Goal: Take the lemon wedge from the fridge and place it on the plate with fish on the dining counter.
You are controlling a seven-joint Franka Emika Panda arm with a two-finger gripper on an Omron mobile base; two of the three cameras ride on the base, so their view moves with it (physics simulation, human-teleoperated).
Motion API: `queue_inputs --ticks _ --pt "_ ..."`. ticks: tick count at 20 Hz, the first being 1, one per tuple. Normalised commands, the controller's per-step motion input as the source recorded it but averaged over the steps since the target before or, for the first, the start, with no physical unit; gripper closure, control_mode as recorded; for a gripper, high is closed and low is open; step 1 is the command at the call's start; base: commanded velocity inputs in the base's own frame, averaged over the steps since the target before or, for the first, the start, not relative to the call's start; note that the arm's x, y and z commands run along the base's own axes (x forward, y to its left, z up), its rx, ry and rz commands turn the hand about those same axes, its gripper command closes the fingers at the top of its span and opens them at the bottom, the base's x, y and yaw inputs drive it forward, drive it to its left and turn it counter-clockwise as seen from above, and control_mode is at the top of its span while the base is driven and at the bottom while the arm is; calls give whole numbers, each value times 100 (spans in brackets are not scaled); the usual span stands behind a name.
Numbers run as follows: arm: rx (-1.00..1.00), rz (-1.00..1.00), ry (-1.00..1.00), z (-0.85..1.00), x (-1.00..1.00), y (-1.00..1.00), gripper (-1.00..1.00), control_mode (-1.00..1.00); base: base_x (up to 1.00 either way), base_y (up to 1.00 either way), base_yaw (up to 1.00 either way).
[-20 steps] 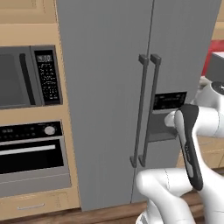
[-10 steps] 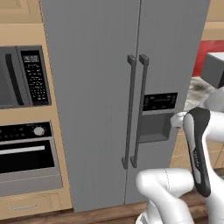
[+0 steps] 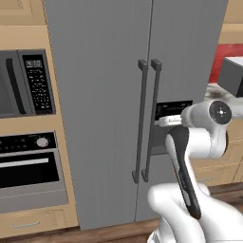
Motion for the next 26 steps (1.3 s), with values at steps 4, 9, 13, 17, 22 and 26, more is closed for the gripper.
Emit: queue_inputs --ticks 4,9,13,17,22,26 --pt "-5 -1 -5 10 62 56 -100 -100 0 0 0" --pt "0 -4 4 -1 85 7 -100 -100 0 0 0" --pt "1 5 0 -4 83 22 -100 -100 0 0 0" --pt "2 5 1 -1 75 4 -100 -100 0 0 0" --pt "0 0 0 -17 75 4 -100 -100 0 0 0" --pt "0 0 0 -31 77 6 -100 -100 0 0 0"
